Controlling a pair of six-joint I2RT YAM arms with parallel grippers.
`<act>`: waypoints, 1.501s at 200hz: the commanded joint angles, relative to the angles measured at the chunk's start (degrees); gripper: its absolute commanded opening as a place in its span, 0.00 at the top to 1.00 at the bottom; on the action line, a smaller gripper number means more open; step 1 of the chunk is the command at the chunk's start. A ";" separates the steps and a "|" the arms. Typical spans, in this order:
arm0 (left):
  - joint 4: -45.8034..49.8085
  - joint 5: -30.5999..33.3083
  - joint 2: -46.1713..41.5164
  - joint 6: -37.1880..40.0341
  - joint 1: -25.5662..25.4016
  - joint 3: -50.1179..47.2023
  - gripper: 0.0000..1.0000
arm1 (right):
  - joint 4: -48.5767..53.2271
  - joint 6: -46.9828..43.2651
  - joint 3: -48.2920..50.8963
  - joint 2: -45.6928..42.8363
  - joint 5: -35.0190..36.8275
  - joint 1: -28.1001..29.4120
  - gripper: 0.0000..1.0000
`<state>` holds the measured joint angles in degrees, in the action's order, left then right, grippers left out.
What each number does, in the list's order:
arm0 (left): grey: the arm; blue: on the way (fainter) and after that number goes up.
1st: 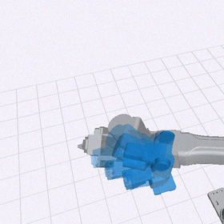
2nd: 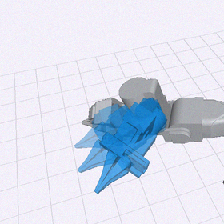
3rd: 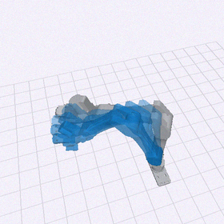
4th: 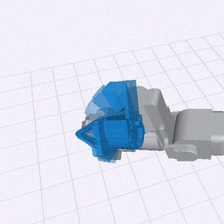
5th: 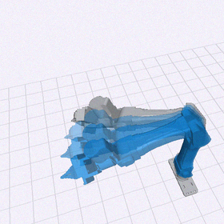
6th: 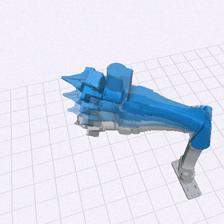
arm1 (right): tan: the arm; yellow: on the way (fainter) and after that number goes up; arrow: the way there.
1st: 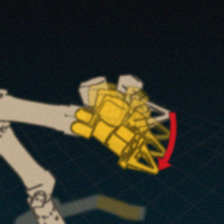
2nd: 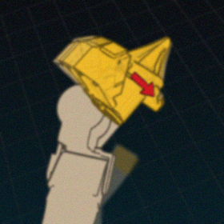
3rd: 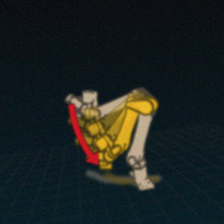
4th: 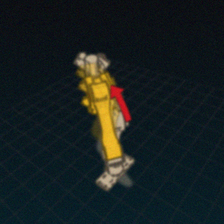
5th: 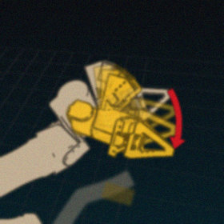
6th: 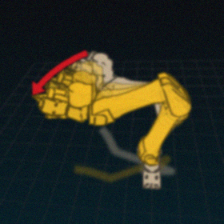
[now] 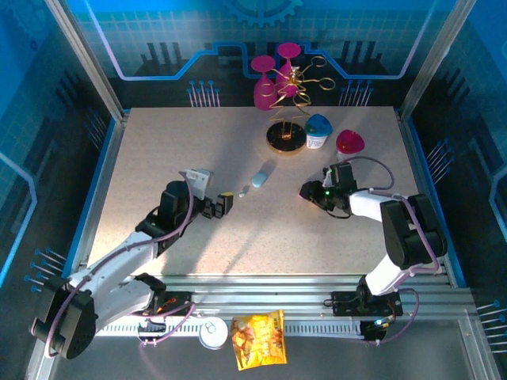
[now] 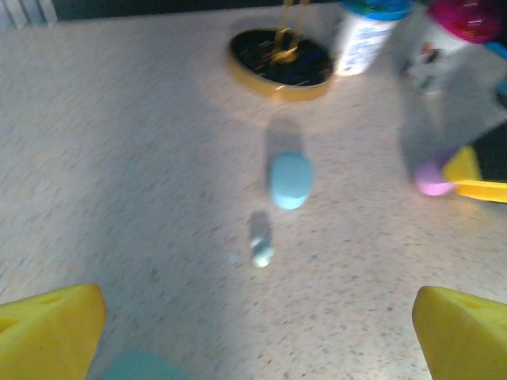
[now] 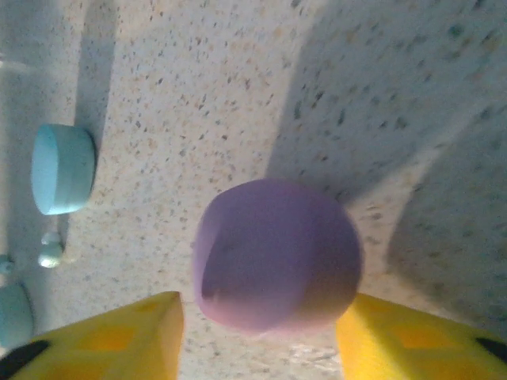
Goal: Insert the wireless bluetooth earbuds into the charging case
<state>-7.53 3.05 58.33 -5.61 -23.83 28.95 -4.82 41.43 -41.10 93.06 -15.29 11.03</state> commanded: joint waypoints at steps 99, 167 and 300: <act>15.29 4.17 5.33 -33.06 12.84 4.51 0.00 | -3.37 -29.67 -2.70 -10.95 16.83 27.93 0.12; 15.98 9.66 -2.40 -36.12 17.06 -0.60 0.01 | 12.45 -19.09 -32.76 15.46 18.35 39.42 0.16; 10.38 17.72 -11.70 -33.05 18.73 -9.68 0.01 | 56.29 -11.32 -84.50 49.25 19.07 42.59 0.29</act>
<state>5.15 19.14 46.87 -40.10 -5.74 20.51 41.82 29.80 -119.46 138.72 2.87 52.66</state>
